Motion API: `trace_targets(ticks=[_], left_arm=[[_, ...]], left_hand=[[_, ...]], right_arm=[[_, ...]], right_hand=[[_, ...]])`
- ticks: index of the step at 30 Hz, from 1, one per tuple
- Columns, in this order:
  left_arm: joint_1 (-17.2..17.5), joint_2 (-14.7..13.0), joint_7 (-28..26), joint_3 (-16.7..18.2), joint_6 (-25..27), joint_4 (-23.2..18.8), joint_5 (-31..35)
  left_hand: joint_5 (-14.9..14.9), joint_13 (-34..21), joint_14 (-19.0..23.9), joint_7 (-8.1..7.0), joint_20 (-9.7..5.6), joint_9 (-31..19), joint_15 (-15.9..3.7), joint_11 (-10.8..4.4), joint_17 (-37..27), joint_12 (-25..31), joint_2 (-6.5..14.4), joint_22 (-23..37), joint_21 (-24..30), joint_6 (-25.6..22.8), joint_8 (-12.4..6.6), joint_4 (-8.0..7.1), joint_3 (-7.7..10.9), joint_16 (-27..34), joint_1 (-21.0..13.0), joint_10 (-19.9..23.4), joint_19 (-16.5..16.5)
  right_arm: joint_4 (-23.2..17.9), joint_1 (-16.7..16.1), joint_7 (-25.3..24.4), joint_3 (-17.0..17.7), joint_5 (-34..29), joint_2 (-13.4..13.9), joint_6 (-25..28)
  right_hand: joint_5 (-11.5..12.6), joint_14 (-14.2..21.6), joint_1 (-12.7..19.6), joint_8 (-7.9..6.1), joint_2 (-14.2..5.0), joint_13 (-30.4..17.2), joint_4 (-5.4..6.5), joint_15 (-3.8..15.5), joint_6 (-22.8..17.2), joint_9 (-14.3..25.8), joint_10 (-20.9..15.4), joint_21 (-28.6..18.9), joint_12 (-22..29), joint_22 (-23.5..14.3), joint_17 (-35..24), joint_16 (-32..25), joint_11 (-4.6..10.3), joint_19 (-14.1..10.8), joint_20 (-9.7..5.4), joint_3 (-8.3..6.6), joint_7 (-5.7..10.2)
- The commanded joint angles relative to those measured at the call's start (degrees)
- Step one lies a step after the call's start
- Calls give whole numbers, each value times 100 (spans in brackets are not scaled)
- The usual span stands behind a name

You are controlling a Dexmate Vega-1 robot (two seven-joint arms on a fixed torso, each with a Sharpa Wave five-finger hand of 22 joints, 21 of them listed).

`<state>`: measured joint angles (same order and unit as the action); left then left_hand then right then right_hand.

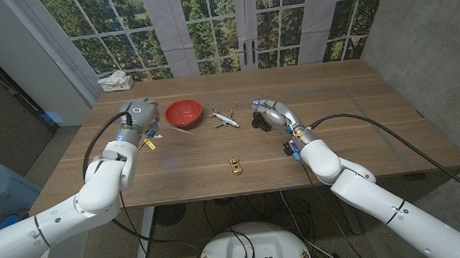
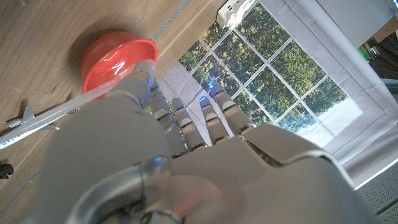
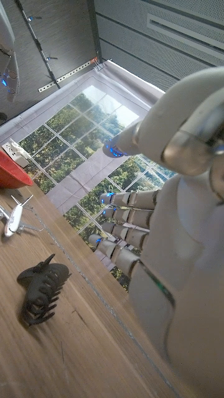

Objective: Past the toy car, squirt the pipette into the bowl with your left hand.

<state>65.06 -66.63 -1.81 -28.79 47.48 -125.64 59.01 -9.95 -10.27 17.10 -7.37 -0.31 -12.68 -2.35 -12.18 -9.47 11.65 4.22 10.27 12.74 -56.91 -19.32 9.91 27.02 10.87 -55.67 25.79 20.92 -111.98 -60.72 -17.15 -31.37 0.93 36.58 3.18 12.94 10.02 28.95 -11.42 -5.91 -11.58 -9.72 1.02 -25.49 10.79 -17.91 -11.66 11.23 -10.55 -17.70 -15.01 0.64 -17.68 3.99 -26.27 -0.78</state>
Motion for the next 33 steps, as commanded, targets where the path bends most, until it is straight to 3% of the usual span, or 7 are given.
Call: trace_targets(ticks=[1, 15, 33], left_arm=[[-148, -71, 231, 170, -472, 82, 350], [-179, -204, 540, 437, -973, 67, 854], [-519, -110, 719, 669, -1743, 260, 1411]], left_hand=[[-39, -20, 68, -27, -21, -17, -704, -16, -24, -10, 4, 28, 27, -38, -32, 10, -30, 5, -64, 56, 59], [-41, -23, 88, -50, -54, -25, -740, -24, -25, -19, 8, 31, 27, -68, -42, 4, -74, -4, -73, 80, 76], [-43, -25, 105, -87, -127, -34, -824, -30, -27, -29, 11, 34, 37, -91, -50, -3, -132, -14, -76, 106, 122]], right_arm=[[-75, 177, 73, -148, -222, 82, 102], [-78, 287, 80, -271, -464, 14, 75], [-142, 532, 269, -439, -461, -151, 528]], right_hand=[[12, 68, 5, -40, -35, -37, -13, 86, -33, 24, -87, -14, 55, -10, -21, -43, 56, 28, 19, -2, 20], [-17, 151, 85, -91, 13, -84, -9, 91, -179, 35, -135, -48, 93, -12, -64, -103, 31, -24, 97, 38, 2], [-51, 60, 140, -84, 40, -115, 14, 121, -201, 43, -91, -38, 92, -17, -100, -90, 82, 31, 71, 80, 70]])
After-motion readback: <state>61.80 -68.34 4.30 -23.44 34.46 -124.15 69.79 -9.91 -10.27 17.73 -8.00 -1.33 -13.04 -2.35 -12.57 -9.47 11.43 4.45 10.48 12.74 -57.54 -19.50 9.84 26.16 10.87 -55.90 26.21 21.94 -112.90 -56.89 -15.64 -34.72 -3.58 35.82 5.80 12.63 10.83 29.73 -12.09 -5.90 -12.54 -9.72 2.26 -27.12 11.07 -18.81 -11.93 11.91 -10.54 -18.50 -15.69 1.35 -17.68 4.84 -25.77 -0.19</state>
